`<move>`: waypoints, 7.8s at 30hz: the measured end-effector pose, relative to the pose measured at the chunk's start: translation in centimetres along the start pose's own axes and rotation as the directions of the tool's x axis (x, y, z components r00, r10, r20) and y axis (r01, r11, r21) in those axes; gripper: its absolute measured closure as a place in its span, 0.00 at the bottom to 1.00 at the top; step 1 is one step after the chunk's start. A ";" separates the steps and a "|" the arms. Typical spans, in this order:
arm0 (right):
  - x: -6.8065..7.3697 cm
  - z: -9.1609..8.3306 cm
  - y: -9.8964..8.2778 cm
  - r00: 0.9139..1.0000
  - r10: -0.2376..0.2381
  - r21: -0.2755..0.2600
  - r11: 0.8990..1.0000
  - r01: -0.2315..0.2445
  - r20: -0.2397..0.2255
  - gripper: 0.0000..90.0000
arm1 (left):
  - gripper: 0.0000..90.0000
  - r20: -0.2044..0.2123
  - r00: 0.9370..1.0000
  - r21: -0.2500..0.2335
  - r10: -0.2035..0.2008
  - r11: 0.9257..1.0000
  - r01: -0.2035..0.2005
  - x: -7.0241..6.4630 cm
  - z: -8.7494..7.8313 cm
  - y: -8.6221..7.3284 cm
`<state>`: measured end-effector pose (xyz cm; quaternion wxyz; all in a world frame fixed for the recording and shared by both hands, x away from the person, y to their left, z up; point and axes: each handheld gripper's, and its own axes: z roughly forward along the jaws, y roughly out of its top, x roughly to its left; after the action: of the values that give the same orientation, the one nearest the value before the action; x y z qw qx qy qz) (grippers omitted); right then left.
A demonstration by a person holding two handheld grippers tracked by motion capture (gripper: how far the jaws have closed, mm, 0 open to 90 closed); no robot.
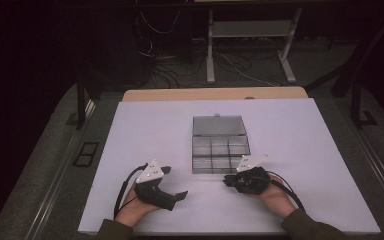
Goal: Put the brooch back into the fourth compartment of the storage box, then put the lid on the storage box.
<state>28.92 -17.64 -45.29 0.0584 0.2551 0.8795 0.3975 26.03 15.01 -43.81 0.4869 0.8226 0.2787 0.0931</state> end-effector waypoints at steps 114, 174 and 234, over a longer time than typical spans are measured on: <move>-2.3 3.7 9.4 0.997 0.006 -0.035 0.999 -0.009 -0.079 0.89 | 0.00 0.012 1.000 -0.016 -0.004 1.000 0.004 -0.1 0.1 0.0; -5.1 -4.4 3.6 0.993 0.112 -0.189 0.975 -0.117 -0.036 0.37 | 0.00 -0.017 1.000 -0.006 -0.023 1.000 0.023 0.5 0.2 0.1; -15.1 -4.9 4.1 0.931 0.311 -0.265 0.930 -0.256 0.190 0.77 | 0.54 -0.180 0.974 -0.019 -0.138 0.990 0.137 11.9 7.4 9.0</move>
<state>42.09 -26.14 -40.46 0.1304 0.4154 0.7670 0.4712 42.34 12.67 -41.31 0.4676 0.7878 0.3776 0.1345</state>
